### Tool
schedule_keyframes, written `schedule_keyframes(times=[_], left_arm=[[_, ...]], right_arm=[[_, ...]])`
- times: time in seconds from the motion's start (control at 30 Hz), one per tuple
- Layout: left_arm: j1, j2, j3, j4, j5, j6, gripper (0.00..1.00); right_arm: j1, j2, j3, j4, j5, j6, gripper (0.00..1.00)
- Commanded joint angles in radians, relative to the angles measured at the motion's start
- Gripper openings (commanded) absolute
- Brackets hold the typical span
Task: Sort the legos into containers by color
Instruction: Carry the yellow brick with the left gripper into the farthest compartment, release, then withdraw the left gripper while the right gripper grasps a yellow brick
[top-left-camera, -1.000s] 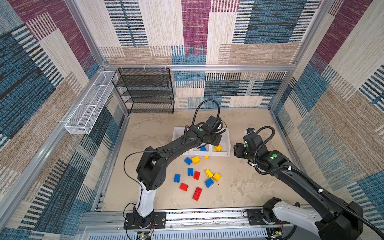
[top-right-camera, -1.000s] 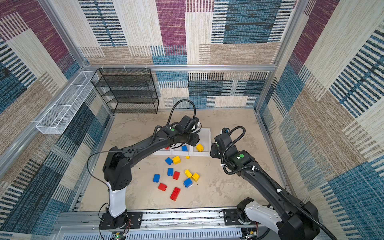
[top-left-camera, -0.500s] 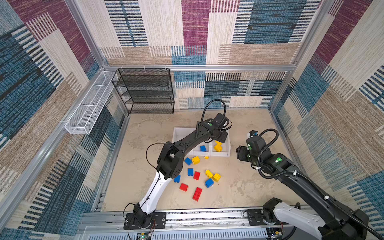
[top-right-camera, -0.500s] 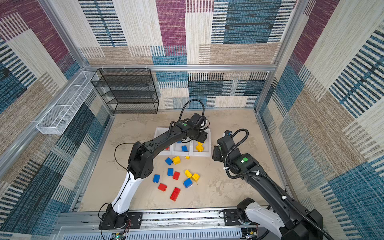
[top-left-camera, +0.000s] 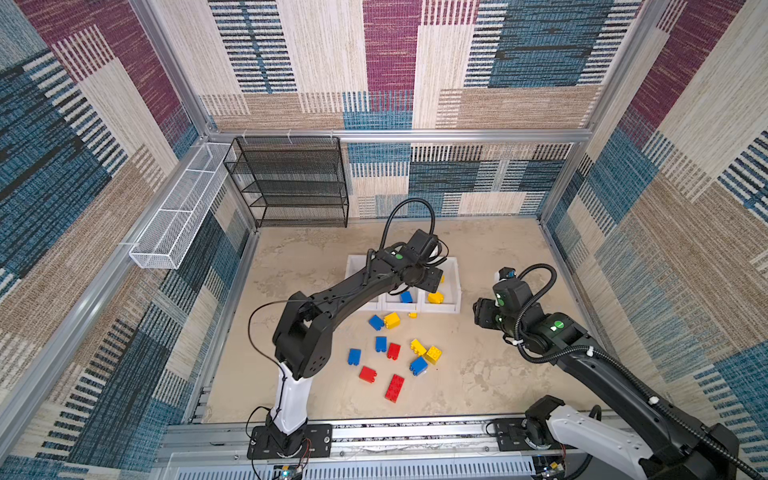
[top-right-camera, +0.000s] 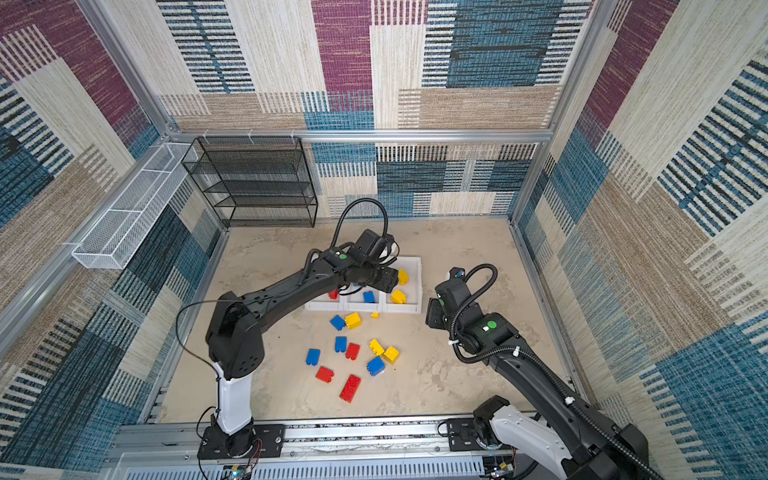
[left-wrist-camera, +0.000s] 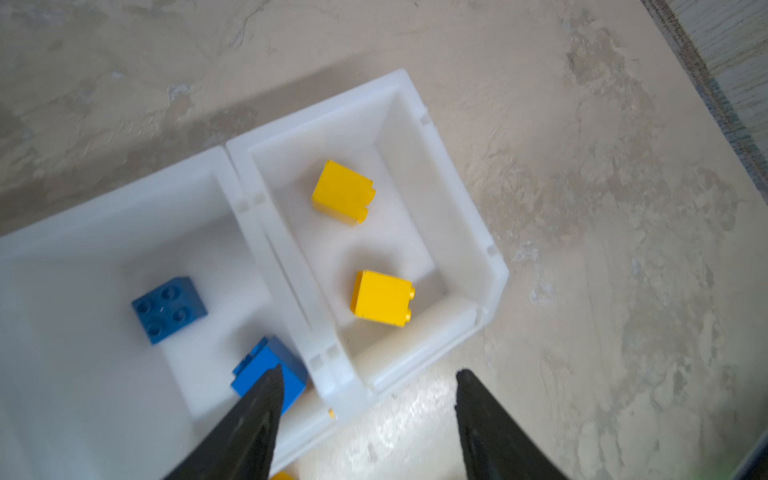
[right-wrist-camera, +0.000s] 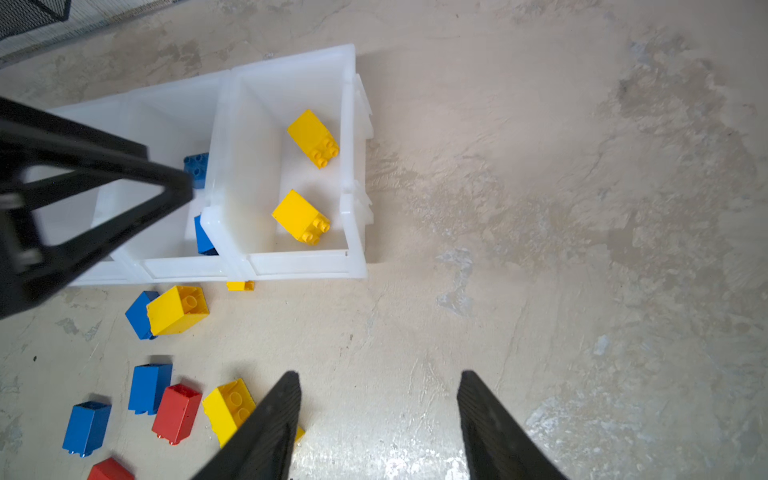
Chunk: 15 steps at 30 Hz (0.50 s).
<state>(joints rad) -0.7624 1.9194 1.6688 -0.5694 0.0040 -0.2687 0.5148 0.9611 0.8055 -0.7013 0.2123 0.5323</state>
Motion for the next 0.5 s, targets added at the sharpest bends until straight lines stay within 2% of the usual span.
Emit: schedule_keyframes(times=[0.0, 0.27, 0.47], left_arm=[[0.016, -0.127, -0.138, 0.08, -0.021, -0.04, 0.69], [0.051, -0.5, -0.587, 0.102, -0.101, -0.124, 0.7], [0.131, -0.68, -0.745, 0.086, -0.085, -0.177, 0.71]], right_arm=[[-0.001, 0.007, -0.012, 0.018, -0.027, 0.0, 0.63], [0.004, 0.031, -0.056, 0.073, -0.101, 0.017, 0.62], [0.055, 0.147, -0.015, 0.127, -0.115, 0.009, 0.62]])
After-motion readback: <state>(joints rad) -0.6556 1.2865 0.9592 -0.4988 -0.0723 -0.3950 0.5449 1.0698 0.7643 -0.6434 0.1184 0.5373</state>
